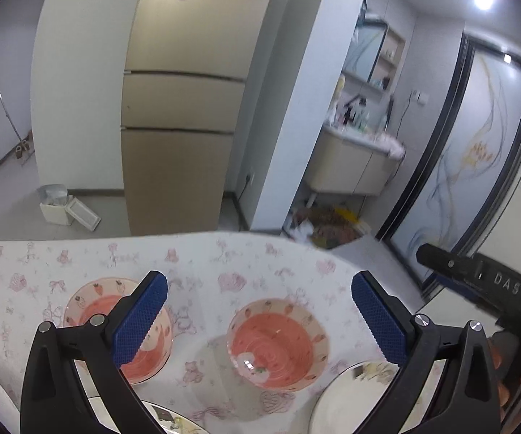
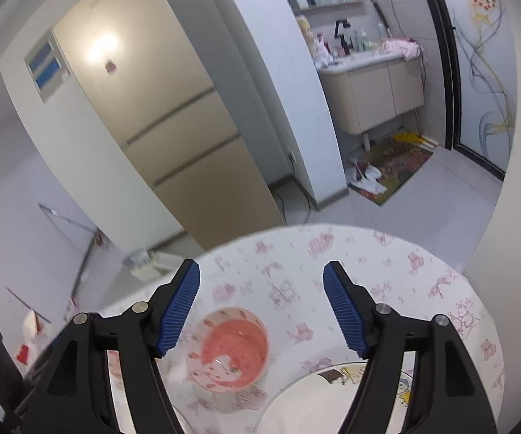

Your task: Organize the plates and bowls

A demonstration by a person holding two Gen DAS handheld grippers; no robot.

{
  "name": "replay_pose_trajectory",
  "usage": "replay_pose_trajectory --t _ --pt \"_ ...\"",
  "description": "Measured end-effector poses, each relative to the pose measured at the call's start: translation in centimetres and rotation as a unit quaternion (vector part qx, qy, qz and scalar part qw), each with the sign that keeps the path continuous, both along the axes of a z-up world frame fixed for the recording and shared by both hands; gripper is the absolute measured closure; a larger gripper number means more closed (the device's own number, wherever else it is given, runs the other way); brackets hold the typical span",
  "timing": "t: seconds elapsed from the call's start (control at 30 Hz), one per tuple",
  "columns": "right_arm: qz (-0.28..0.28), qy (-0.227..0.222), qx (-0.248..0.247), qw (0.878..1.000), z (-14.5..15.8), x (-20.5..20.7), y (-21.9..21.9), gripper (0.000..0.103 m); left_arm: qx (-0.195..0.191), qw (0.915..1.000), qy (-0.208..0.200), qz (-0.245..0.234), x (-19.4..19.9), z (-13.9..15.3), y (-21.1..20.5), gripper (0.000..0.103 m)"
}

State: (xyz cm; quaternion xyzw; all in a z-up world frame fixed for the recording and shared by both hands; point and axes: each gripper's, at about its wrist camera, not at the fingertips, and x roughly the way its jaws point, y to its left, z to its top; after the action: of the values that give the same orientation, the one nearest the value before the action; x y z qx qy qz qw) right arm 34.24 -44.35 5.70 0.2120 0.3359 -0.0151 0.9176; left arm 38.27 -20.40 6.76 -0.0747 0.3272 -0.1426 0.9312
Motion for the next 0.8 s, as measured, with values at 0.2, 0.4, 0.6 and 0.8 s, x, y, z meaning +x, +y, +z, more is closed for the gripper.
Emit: replay_pose_trajectory --t 0.2,0.4,0.6,0.8 --pt "0.022 0.066 0.008 0.998 -3.9 2.9 0.9 0.037 0.058 0.9940 0.093 -0.002 3.0 -4.5 -1.4 0.016" --pt "0.051 0.131 0.071 0.988 -8.5 5.2 1.6 0.064 0.075 0.9876 0.138 -0.006 4.4 -7.7 -1.6 0.052" --pt "0.092 0.161 0.063 0.981 -10.3 6.1 2.7 0.077 0.078 0.9843 0.158 -0.007 5.1 -9.3 -2.1 0.054" --pt "0.104 0.191 0.023 0.976 -11.6 6.8 3.8 0.090 0.052 0.9788 0.196 -0.027 5.7 -10.5 -2.2 0.072"
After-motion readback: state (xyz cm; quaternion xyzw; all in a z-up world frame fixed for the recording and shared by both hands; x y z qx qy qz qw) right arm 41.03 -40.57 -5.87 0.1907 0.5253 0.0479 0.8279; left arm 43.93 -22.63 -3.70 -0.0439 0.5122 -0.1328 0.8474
